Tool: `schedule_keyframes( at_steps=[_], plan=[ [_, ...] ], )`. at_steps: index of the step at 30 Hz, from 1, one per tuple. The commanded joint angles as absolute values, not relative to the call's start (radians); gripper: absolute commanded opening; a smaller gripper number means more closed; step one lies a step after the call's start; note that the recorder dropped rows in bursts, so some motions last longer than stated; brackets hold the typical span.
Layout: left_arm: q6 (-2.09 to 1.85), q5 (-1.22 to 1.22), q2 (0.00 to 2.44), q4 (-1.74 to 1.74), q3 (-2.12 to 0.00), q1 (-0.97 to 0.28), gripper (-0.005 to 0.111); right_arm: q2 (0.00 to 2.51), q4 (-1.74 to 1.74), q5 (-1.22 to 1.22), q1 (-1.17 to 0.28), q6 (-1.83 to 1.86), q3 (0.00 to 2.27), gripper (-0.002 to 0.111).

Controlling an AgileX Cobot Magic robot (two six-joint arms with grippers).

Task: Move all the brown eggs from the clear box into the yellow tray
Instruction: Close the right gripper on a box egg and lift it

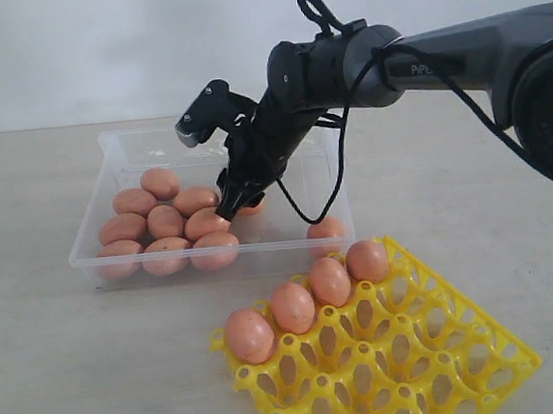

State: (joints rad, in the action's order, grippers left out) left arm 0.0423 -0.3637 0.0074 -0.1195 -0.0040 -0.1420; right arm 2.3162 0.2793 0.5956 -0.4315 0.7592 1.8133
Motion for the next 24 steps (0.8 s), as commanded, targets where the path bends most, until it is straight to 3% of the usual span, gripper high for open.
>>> schedule_keyframes(
  at_steps=[1, 18, 20, 24],
  plan=[
    [0.038, -0.354, 0.012, -0.115, 0.0, -0.144, 0.004, 2.318, 0.279, 0.586, -0.428, 0.822, 1.816, 0.047],
    [0.038, -0.354, 0.012, -0.115, 0.0, -0.144, 0.004, 2.382, 0.281, 0.565, -0.43, 0.819, 1.816, 0.045],
    [0.038, -0.354, 0.012, -0.115, 0.0, -0.144, 0.004, 2.382, 0.281, 0.568, -0.43, 0.818, 1.816, 0.035],
    [0.038, -0.354, 0.012, -0.115, 0.0, -0.144, 0.004, 2.382, 0.283, 0.597, -0.43, 0.813, 1.816, 0.004]
  ],
)
